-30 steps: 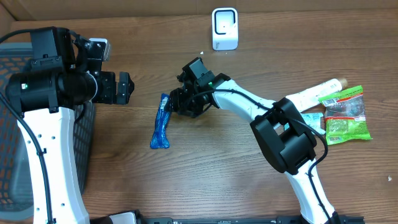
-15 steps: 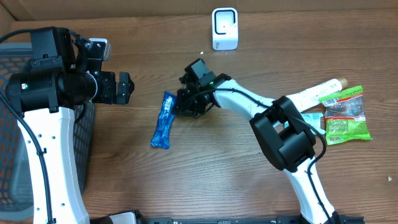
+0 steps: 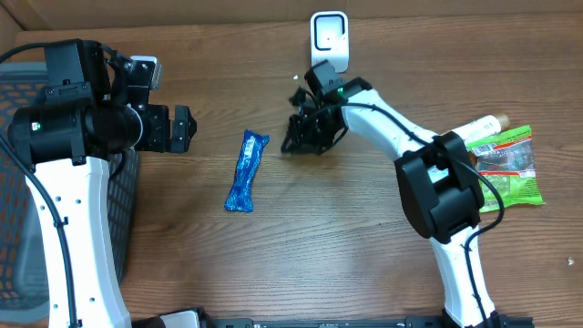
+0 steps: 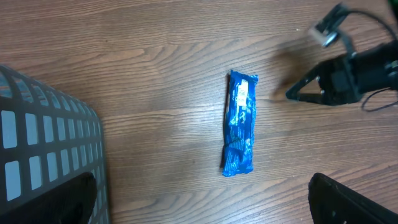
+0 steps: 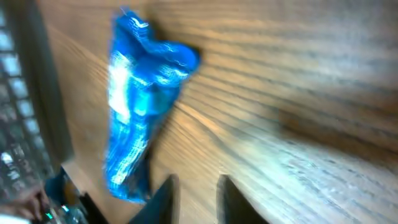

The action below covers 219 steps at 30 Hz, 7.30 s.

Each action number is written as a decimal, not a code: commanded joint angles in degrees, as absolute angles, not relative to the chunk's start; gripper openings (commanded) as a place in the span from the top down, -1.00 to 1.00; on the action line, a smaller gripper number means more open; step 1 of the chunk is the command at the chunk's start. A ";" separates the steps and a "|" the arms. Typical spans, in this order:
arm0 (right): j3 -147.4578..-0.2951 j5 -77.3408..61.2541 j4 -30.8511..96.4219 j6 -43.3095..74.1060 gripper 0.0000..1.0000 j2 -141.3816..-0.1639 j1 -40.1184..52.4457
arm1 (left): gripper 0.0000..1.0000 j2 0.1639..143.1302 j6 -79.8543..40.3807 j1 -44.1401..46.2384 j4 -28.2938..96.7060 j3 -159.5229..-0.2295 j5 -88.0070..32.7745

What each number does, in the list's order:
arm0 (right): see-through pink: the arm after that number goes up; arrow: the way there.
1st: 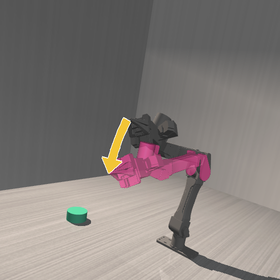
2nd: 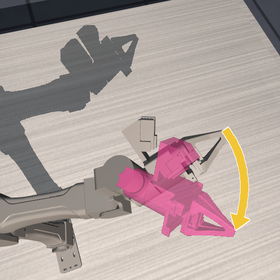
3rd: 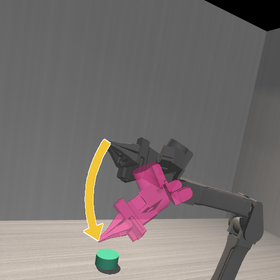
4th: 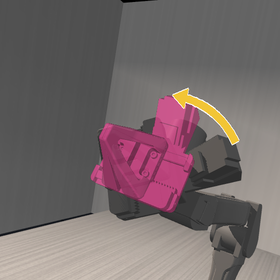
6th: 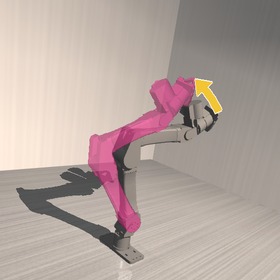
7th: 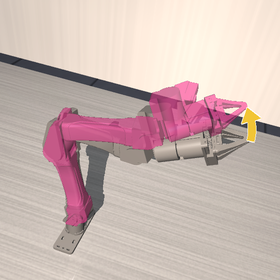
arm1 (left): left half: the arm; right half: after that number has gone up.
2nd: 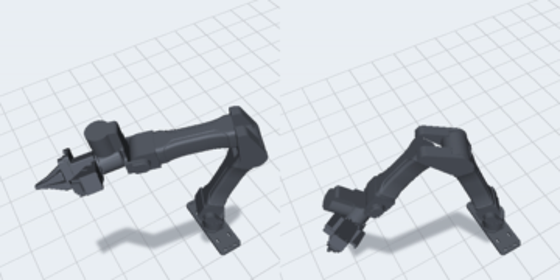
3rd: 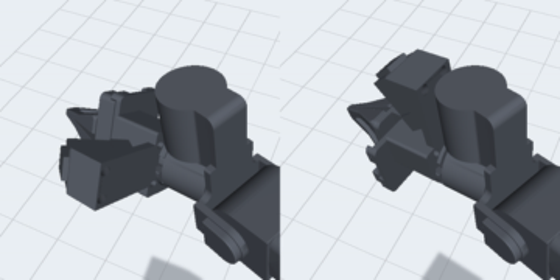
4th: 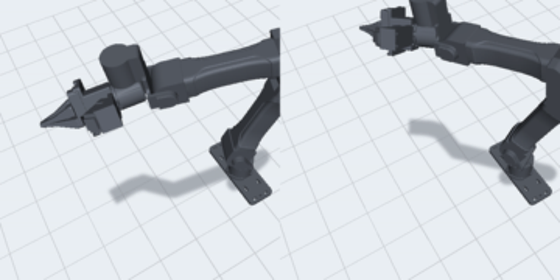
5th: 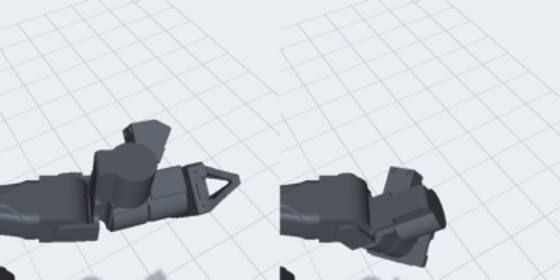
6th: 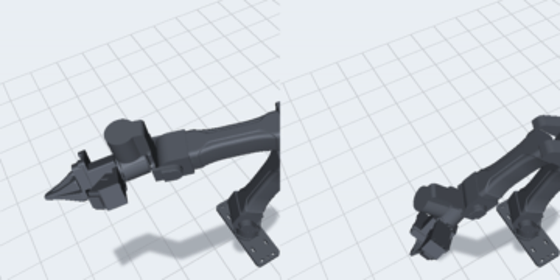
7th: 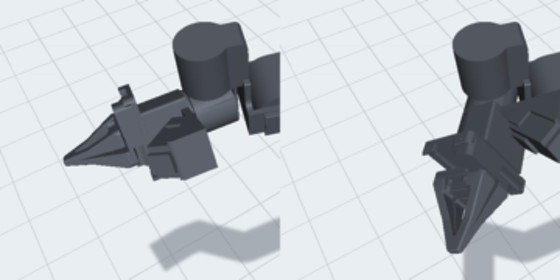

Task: Scan the item barcode

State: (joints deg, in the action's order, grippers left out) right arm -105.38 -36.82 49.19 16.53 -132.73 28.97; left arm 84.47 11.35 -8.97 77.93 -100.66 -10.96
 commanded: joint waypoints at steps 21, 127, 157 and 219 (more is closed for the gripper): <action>-103.46 -16.23 46.02 36.29 0.24 -132.05 45.74 | -1.00 84.75 11.60 -8.97 77.73 -100.99 -11.44; -110.59 -49.47 54.17 2.61 -0.36 -137.58 11.38 | -0.99 84.75 11.60 -8.95 77.73 -100.99 -11.44; -102.69 -52.42 36.67 15.09 0.07 -141.69 15.81 | -1.00 85.01 11.60 -8.93 77.73 -100.99 -11.44; -105.06 43.57 56.99 23.77 0.33 -126.15 42.33 | -1.00 85.01 11.60 -8.97 77.71 -100.99 -11.44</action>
